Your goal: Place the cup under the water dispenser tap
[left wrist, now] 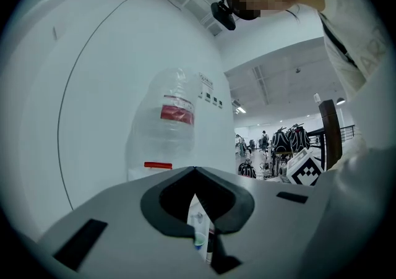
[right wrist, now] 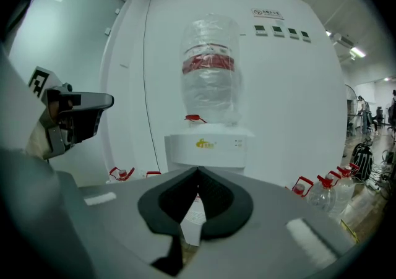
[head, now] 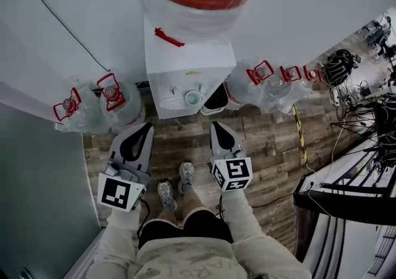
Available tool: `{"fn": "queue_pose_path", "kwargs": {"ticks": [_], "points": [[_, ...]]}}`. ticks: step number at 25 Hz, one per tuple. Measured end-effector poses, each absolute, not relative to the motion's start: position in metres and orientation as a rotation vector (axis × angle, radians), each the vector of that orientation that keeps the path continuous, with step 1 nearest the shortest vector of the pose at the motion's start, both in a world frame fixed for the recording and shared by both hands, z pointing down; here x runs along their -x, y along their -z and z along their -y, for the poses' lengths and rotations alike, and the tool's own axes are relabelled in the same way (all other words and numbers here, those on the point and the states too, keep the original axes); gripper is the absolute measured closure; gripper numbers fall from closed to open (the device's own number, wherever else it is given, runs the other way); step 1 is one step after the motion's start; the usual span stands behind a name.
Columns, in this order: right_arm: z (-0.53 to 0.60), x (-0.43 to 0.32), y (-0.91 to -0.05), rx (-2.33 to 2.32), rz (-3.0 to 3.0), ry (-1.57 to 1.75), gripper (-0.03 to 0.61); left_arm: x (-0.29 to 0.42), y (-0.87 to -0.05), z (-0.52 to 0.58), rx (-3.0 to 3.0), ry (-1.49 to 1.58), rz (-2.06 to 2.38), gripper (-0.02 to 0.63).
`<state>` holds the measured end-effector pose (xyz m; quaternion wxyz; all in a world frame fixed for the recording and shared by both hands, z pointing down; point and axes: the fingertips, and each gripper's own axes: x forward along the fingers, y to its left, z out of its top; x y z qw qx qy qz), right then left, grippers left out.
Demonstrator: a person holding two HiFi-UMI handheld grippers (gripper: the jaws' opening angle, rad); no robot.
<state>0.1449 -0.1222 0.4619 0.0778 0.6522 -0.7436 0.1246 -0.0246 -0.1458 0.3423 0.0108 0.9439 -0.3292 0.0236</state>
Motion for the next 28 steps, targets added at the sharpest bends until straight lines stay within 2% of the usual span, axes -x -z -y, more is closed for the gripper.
{"fn": "queue_pose_path", "kwargs": {"ticks": [28], "points": [[0.045, -0.112, -0.293, -2.048, 2.292, -0.101, 0.569, 0.045, -0.234, 0.083, -3.066, 0.064, 0.954, 0.609]]}}
